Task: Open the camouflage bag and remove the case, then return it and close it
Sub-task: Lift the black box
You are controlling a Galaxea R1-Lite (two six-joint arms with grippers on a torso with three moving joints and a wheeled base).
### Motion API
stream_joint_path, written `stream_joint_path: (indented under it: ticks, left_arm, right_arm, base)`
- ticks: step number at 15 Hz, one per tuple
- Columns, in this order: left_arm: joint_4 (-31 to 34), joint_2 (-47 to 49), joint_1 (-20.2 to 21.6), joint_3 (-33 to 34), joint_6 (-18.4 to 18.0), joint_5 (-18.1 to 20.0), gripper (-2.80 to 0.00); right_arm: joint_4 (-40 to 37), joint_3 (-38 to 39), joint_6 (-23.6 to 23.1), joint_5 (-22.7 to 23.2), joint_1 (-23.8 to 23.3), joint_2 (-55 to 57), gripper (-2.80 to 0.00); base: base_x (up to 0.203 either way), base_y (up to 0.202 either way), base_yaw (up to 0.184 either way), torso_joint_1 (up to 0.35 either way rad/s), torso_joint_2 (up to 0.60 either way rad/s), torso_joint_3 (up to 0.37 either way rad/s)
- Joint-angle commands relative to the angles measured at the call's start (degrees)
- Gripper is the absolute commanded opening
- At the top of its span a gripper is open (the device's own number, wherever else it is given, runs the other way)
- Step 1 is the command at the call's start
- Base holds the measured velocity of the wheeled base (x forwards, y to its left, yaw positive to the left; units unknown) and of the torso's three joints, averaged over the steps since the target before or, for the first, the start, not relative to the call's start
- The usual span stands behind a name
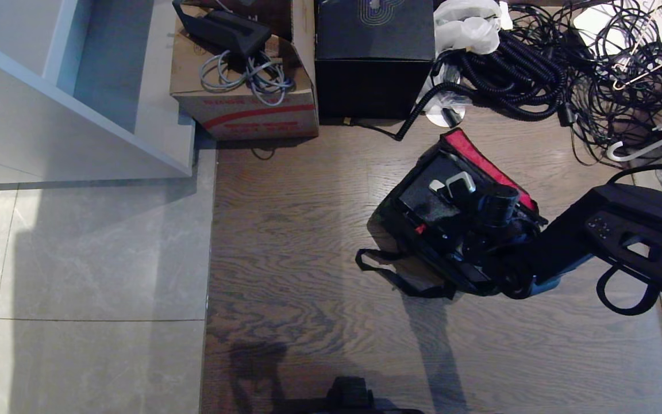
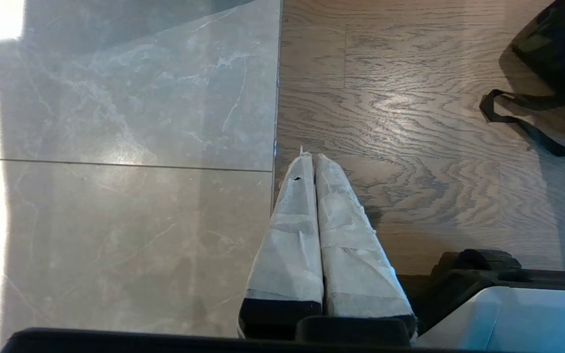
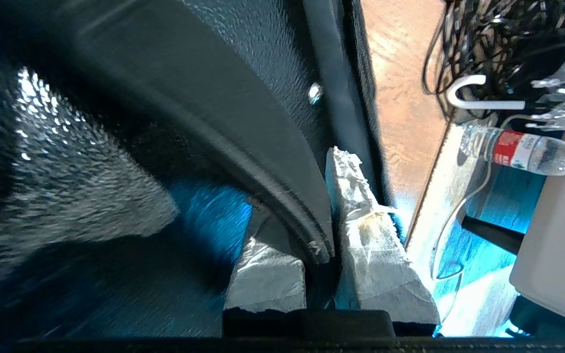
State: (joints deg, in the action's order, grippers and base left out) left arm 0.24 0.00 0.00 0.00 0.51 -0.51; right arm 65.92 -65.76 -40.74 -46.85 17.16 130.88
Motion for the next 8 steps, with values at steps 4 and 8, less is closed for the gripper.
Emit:
stream_joint_path:
  ticks: [4, 8]
  left_arm:
    - [0.02, -0.09, 0.00, 0.00, 0.02, -0.02, -2.80]
    - [0.02, -0.09, 0.00, 0.00, 0.02, -0.02, -2.80]
  right_arm:
    - [1.03, 4.32, -0.99, -1.64, 1.71, -12.67, -2.80]
    - [-0.31, 7.37, -2.51, -1.60, 2.57, -20.14, -2.80]
  base:
    - [0.000, 0.000, 0.000, 0.000, 0.00, 0.000]
    - [0.000, 0.000, 0.000, 0.000, 0.00, 0.000]
